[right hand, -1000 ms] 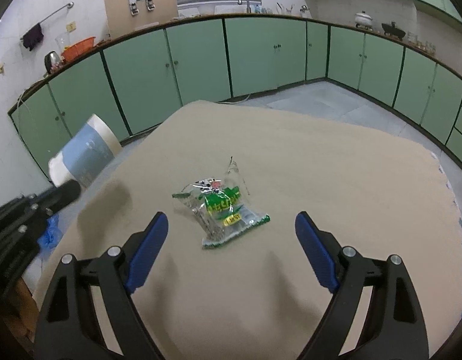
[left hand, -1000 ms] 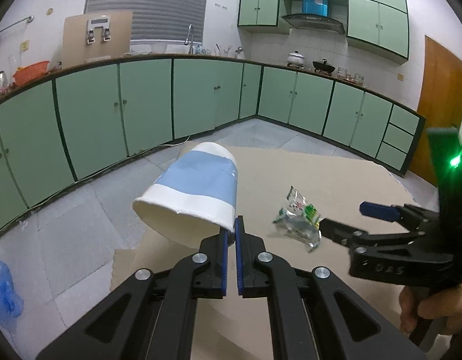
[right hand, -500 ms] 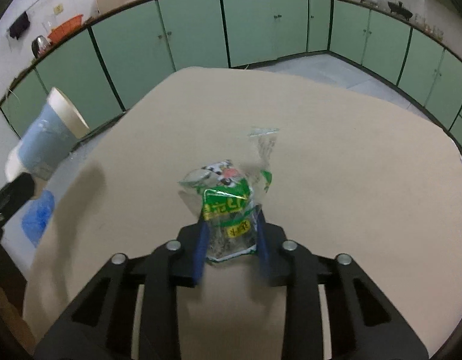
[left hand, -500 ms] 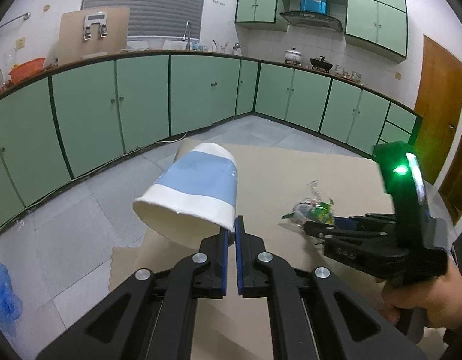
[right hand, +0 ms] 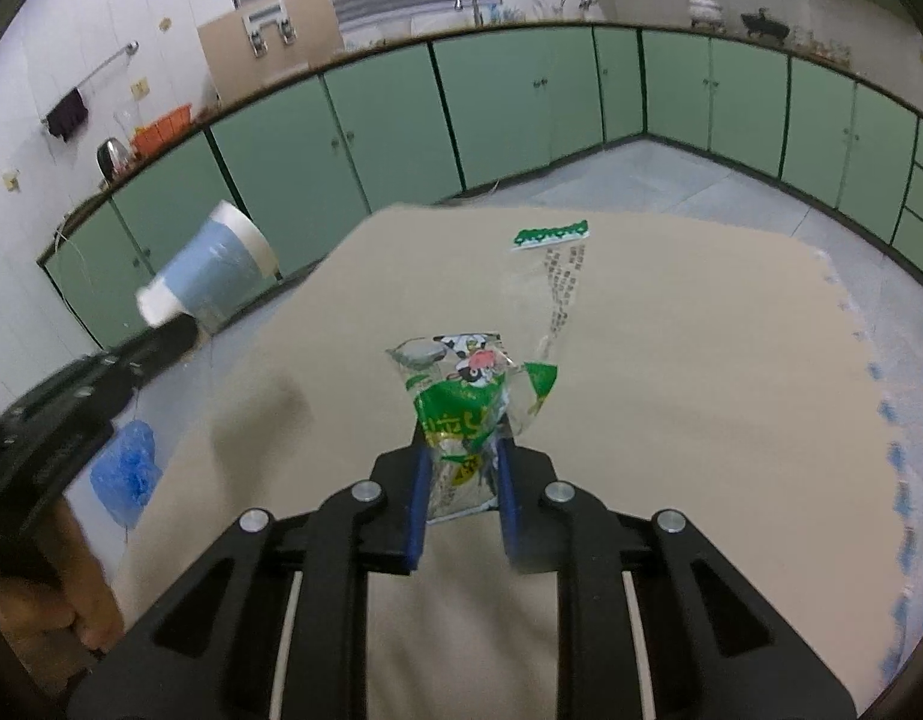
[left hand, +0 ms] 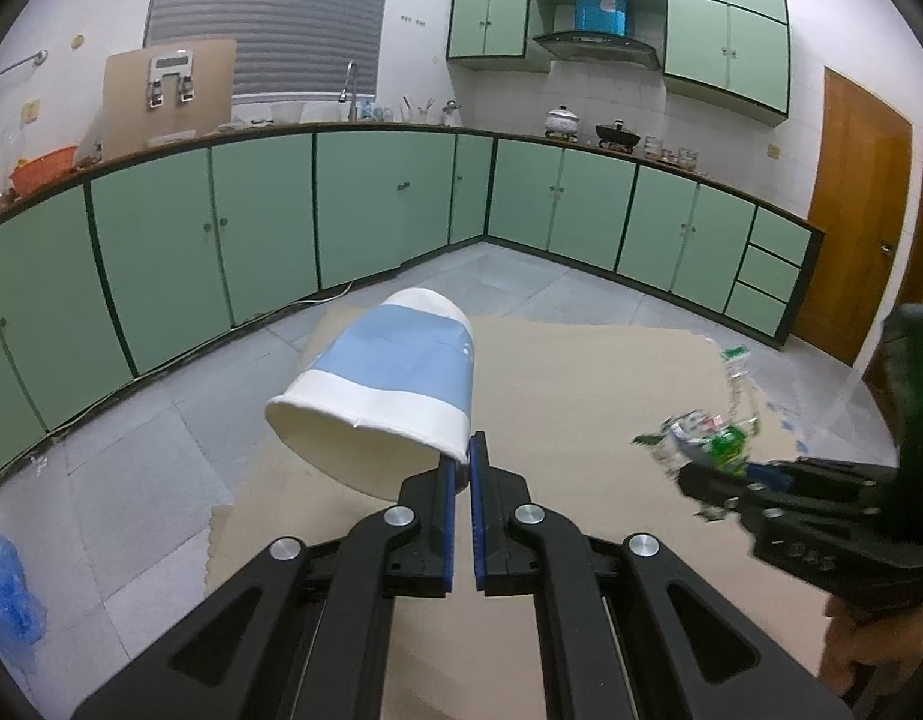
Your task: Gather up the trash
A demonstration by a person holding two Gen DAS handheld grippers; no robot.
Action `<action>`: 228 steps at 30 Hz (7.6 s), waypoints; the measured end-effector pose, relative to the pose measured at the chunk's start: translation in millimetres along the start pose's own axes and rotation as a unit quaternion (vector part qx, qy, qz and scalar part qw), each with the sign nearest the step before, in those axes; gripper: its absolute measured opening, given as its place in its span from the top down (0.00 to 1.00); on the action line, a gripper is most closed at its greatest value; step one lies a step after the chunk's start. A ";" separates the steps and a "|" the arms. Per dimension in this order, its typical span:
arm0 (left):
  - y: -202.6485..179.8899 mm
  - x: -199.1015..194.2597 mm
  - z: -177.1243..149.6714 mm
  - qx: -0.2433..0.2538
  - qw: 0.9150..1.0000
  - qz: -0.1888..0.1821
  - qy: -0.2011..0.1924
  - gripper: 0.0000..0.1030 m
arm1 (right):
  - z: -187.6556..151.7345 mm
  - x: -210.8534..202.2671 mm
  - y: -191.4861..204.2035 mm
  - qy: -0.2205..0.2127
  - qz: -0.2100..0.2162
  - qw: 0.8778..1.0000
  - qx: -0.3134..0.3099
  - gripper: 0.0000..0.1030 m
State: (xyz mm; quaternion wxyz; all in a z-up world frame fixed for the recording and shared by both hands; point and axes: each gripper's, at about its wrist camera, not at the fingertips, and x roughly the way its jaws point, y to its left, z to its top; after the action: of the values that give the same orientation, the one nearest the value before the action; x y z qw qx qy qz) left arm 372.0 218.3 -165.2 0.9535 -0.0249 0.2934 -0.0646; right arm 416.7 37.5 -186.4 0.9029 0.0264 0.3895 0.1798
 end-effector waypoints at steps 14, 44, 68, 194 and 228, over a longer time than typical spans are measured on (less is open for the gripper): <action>-172.1 -35.4 -28.9 0.061 0.992 -0.108 0.018 0.96 | -86.8 -167.8 -148.4 -0.050 -0.093 0.993 0.051 0.83; -457.3 33.7 -102.3 0.213 0.925 -0.278 0.149 0.96 | -260.9 -202.9 -360.6 0.006 -0.167 0.952 0.256 0.82; -490.6 85.4 -132.9 0.233 0.908 -0.249 0.245 0.89 | -279.4 -177.5 -398.5 0.066 -0.170 0.935 0.304 0.56; -263.7 -359.2 -41.5 0.035 0.992 0.046 -0.111 0.06 | -181.7 -493.5 -64.1 -0.213 -0.330 0.912 0.117 0.05; -264.0 -366.8 -41.5 0.025 0.992 0.037 -0.118 0.06 | -179.6 -496.6 -67.0 -0.216 -0.328 0.912 0.119 0.05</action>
State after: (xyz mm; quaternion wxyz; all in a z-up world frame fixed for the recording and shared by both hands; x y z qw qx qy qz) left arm 19.4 7.0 27.1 0.9835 0.0028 0.1778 -0.0334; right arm -4.8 -213.1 20.7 0.9634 0.0423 0.1904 -0.1840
